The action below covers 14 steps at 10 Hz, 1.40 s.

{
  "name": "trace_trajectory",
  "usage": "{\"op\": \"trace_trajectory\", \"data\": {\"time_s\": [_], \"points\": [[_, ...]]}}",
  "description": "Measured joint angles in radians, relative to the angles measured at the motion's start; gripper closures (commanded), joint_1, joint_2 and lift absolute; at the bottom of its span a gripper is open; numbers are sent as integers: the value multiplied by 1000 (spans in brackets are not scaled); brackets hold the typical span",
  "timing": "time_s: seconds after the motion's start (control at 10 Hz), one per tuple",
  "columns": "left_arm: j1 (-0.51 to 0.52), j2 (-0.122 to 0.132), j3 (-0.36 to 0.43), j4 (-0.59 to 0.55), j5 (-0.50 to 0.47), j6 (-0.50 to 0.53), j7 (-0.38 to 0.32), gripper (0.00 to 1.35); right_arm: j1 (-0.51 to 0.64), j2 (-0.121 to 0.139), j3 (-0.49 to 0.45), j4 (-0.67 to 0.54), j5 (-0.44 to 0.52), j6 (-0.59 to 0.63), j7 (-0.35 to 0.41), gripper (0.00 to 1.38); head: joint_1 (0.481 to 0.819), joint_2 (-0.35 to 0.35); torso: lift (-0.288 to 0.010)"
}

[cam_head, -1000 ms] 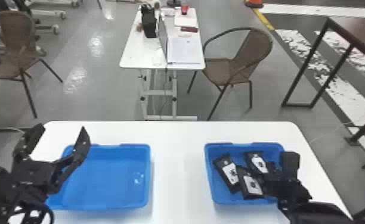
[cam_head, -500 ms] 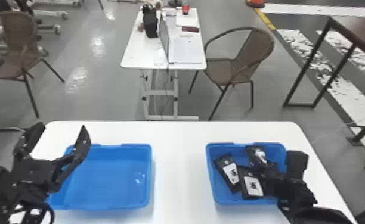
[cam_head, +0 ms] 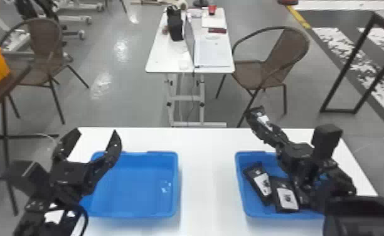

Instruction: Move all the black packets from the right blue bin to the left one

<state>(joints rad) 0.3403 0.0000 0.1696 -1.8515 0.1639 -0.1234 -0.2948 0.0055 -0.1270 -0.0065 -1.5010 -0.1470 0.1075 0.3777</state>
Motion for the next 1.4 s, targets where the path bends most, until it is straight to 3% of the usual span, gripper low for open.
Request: {"op": "trace_trajectory", "data": {"time_s": [0.3, 0.6, 0.9, 1.2, 1.4], "points": [[-47, 0, -15, -21, 96, 135, -49, 134, -137, -9, 195, -26, -15, 6, 181, 1124, 695, 176, 0], [-125, 0, -27, -29, 231, 329, -112, 133, -253, -43, 387, 20, -113, 17, 201, 1124, 689, 224, 0], [-149, 0, -41, -25, 258, 347, -111, 133, -321, -47, 521, 70, -204, 5, 211, 1124, 682, 273, 0], [-163, 0, -60, -14, 248, 332, -103, 150, -346, -45, 570, 85, -242, 5, 215, 1124, 678, 287, 0], [-163, 0, -67, -12, 248, 336, -82, 298, -346, -45, 575, 94, -261, 14, 218, 1124, 685, 288, 0]]}}
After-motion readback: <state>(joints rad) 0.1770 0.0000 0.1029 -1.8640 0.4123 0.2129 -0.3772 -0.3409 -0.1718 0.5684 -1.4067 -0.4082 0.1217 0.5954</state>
